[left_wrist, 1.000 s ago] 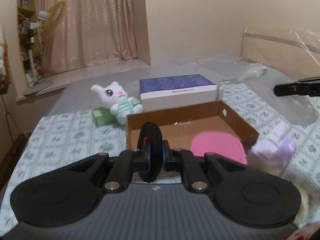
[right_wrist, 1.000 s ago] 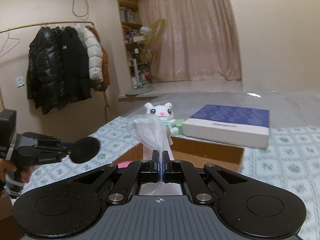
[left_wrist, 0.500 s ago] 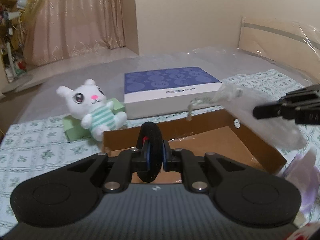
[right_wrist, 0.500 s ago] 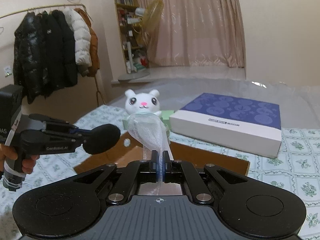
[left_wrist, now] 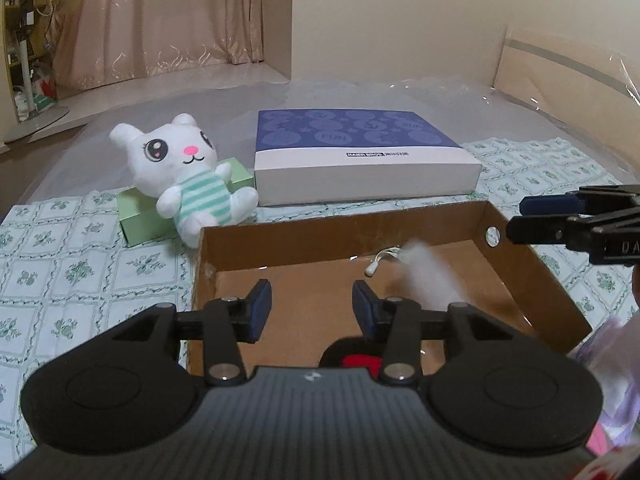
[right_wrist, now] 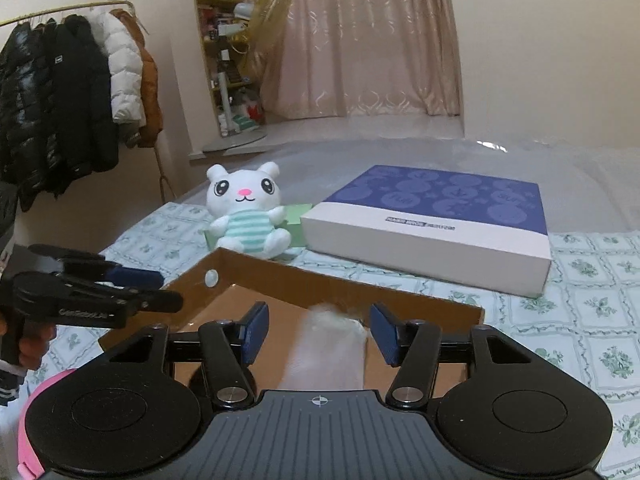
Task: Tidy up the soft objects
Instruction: 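Open the right gripper to drop the plastic bag into the box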
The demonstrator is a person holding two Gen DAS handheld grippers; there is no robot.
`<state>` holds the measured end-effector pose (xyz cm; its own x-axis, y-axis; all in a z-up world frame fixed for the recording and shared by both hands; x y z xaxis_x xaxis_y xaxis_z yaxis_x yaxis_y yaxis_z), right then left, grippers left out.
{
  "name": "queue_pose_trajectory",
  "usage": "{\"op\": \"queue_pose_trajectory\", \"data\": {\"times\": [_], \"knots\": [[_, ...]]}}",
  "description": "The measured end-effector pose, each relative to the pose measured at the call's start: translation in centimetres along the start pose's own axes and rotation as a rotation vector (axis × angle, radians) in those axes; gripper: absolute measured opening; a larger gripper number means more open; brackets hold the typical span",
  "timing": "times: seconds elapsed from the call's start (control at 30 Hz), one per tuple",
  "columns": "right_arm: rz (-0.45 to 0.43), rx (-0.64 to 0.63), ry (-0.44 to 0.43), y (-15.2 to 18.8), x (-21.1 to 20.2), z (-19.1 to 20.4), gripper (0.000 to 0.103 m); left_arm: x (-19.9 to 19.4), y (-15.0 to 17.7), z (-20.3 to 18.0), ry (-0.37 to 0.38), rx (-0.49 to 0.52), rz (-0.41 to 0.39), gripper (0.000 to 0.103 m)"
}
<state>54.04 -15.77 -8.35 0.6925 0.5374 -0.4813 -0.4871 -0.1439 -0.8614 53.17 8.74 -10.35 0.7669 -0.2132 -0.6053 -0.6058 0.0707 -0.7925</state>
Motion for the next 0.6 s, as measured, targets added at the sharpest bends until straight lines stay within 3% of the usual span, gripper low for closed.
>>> {"op": "queue_pose_trajectory", "data": {"times": [0.27,0.6], "knots": [[0.018,0.037,0.024,0.6,-2.4,-0.7,0.056,-3.7,1.2,1.5,-0.033,-0.037,-0.01,0.041],[0.0,0.108,0.047,2.2,-9.1,-0.6,0.056,-12.3,3.6,2.2,-0.05,-0.1,-0.056,0.041]]}}
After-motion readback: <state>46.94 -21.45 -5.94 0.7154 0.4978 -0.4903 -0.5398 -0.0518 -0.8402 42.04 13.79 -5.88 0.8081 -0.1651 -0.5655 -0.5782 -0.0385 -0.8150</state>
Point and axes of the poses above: each gripper's, at about its wrist camera, not at the fingertips, and x roughly the way its jaws point, z to its left, y to its underside, the point moved 4 cm from there along x, roughly the way its jaws point, and after that the axes turned 5 degrees about y, right-handed, at the moved point
